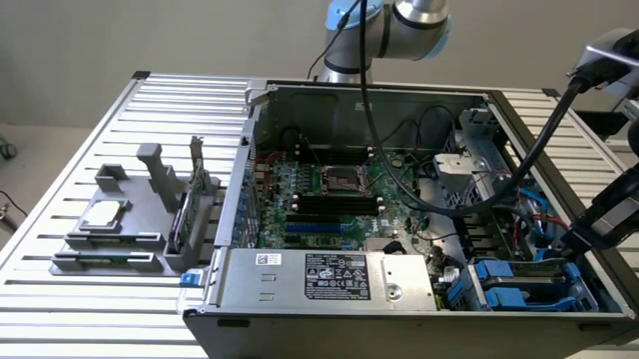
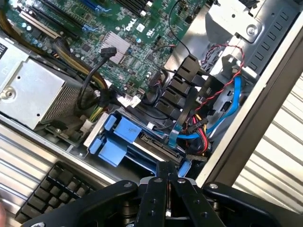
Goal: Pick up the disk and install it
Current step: 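Insert the first disk wire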
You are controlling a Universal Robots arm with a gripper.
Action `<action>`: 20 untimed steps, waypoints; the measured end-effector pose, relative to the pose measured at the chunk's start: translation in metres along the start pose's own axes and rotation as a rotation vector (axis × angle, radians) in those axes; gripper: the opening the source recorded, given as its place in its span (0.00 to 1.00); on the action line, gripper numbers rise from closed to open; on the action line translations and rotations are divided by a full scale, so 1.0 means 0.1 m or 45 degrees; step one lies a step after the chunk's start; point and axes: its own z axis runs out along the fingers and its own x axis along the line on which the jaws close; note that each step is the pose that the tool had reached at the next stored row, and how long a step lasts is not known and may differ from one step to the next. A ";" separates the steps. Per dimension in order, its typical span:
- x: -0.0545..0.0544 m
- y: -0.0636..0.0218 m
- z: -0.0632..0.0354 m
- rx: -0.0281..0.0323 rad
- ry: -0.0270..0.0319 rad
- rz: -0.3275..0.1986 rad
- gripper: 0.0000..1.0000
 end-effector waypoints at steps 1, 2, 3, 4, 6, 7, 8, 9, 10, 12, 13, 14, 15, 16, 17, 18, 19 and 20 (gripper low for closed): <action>0.00 0.000 0.000 0.0020 -0.0007 0.017 0.11; 0.00 0.000 0.000 0.0040 -0.0013 0.034 0.11; 0.00 0.000 0.000 0.0059 -0.0020 0.051 0.11; 0.00 0.000 0.000 0.0080 -0.0029 0.069 0.11; 0.00 0.000 0.000 0.0120 -0.0043 0.103 0.11; 0.00 0.000 0.000 0.0139 -0.0049 0.120 0.11; 0.00 0.000 0.000 0.0160 -0.0056 0.137 0.11; 0.00 0.000 0.000 0.0179 -0.0063 0.154 0.11; 0.00 0.000 0.000 0.0200 -0.0071 0.172 0.11; 0.00 0.000 0.000 0.0239 -0.0084 0.206 0.11; 0.00 0.000 0.000 0.0259 -0.0091 0.223 0.11; 0.00 0.000 0.000 0.0279 -0.0098 0.240 0.11; 0.00 0.000 0.000 0.0299 -0.0105 0.257 0.11; 0.00 0.000 0.000 0.0315 -0.0111 0.273 0.11; 0.00 -0.001 0.000 0.0327 -0.0116 0.288 0.11; 0.00 -0.001 0.000 0.0336 -0.0120 0.301 0.11; 0.00 -0.001 0.000 0.0341 -0.0122 0.312 0.11; 0.00 -0.001 0.000 0.0344 -0.0123 0.322 0.11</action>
